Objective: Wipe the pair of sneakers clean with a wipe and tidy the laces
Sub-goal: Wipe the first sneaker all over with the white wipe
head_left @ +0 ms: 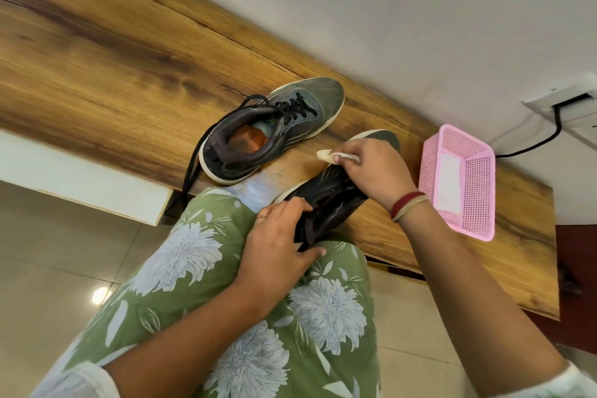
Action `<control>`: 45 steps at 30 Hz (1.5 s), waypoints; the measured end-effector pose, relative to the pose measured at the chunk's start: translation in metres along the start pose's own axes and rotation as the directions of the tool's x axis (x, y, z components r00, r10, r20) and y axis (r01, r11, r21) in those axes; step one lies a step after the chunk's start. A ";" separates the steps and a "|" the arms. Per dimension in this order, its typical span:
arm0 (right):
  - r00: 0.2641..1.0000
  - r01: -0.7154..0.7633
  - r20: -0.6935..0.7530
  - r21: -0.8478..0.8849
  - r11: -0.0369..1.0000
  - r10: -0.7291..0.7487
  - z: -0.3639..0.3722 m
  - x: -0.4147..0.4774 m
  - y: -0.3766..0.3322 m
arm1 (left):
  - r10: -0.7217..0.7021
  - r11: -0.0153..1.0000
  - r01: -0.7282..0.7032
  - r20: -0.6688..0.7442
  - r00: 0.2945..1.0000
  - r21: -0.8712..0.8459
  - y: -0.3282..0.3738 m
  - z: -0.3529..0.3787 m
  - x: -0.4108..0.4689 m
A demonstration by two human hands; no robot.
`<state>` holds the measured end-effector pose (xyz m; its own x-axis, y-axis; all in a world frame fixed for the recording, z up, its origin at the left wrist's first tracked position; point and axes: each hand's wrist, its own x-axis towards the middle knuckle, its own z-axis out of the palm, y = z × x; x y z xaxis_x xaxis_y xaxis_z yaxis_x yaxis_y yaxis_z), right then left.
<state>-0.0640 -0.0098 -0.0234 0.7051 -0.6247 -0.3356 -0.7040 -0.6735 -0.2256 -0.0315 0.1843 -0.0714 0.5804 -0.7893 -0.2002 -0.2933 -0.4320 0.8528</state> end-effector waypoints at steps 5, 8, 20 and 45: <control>0.994 0.020 0.106 -0.081 0.996 -0.011 -0.006 0.020 -0.013 | -0.125 0.990 0.122 -0.037 0.991 -0.073 -0.005 0.002 0.010; 0.990 0.020 0.141 -0.031 0.999 -0.016 -0.009 0.020 -0.011 | -0.063 0.998 0.063 -0.022 0.998 -0.006 -0.005 0.004 0.010; 0.993 0.010 0.115 -0.111 0.994 0.003 0.005 -0.030 0.000 | 0.296 0.879 -0.319 0.119 0.948 0.354 0.001 0.002 0.000; 0.999 0.032 -0.011 0.071 0.997 -0.032 0.004 -0.058 0.000 | 0.525 0.787 -0.510 0.058 0.849 0.346 0.001 0.008 -0.002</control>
<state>-0.1048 0.0283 -0.0077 0.7280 -0.6073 -0.3180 -0.6850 -0.6636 -0.3008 -0.0390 0.1822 -0.0734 0.2951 -0.9221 0.2502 -0.7898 -0.0880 0.6070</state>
